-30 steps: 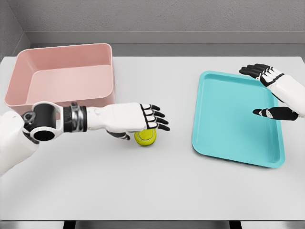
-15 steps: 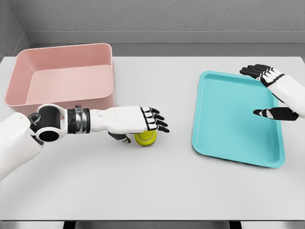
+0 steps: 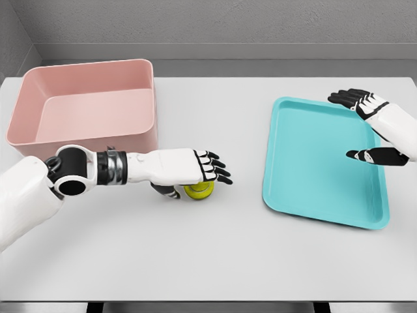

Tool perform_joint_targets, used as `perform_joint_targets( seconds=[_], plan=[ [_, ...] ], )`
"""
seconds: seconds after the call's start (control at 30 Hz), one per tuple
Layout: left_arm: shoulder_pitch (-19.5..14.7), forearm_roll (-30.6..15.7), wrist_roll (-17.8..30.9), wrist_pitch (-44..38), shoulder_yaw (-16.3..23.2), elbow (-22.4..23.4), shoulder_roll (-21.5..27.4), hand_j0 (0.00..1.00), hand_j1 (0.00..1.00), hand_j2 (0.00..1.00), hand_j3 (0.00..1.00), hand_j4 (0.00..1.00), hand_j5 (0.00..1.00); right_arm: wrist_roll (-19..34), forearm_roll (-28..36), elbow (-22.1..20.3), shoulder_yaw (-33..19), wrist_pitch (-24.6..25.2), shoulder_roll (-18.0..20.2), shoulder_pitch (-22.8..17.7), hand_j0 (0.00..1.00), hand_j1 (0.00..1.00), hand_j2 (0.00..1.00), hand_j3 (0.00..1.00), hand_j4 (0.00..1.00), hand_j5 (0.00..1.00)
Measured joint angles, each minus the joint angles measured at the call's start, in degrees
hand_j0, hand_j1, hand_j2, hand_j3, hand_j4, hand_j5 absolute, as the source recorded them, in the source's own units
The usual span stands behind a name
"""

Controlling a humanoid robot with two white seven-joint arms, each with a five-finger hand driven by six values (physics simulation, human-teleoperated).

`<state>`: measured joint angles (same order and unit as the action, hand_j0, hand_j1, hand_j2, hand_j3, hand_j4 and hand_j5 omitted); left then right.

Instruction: Put the tennis from the blue tray into the pink basket with both arms

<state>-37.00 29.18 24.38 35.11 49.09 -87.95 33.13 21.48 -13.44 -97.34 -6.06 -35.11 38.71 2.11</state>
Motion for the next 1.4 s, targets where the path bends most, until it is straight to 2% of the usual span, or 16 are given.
perform_joint_targets(
  seconds=[0.17, 0.37, 0.5, 0.8, 1.17, 1.4],
  plan=[
    [0.0, 0.0, 0.0, 0.0, 0.1, 1.0, -0.5, 1.00, 1.00, 1.00, 1.00, 1.00, 1.00, 0.0, 0.0, 0.0, -0.1, 0.0, 0.0, 0.0, 1.00, 1.00, 1.00, 1.00, 1.00, 1.00],
    [0.1, 0.3, 0.2, 0.0, 0.7, 1.2, -0.6, 0.79, 0.79, 0.79, 0.79, 0.79, 0.79, 0.0, 0.0, 0.0, -0.1, 0.0, 0.0, -0.1, 1.00, 1.00, 1.00, 1.00, 1.00, 1.00],
    [0.0, 0.3, 0.7, 0.0, 1.2, 1.7, -0.7, 0.79, 0.79, 0.79, 0.79, 0.79, 0.79, 0.0, 0.0, 0.0, -0.1, 0.0, 0.0, -0.1, 1.00, 1.00, 1.00, 1.00, 1.00, 1.00],
    [0.1, -0.5, 2.3, -0.3, 1.6, 2.5, -0.7, 0.62, 0.62, 0.62, 0.62, 0.62, 0.62, -0.1, 0.0, 0.0, -0.1, 0.0, 0.0, -0.1, 1.00, 1.00, 1.00, 1.00, 1.00, 1.00],
    [-0.6, -0.5, 3.4, -0.1, 1.4, 2.1, -0.6, 0.61, 0.61, 0.61, 0.61, 0.61, 0.61, -0.1, 0.0, 0.1, -0.2, 0.0, 0.0, -0.1, 1.00, 1.00, 1.00, 1.00, 1.00, 1.00],
    [-1.3, -0.5, 3.5, 0.0, 0.8, -0.9, -0.2, 0.62, 0.62, 0.62, 0.62, 0.62, 0.62, -0.1, 0.0, 0.2, -0.2, 0.0, 0.0, -0.1, 1.00, 1.00, 1.00, 1.00, 1.00, 1.00]
  ],
)
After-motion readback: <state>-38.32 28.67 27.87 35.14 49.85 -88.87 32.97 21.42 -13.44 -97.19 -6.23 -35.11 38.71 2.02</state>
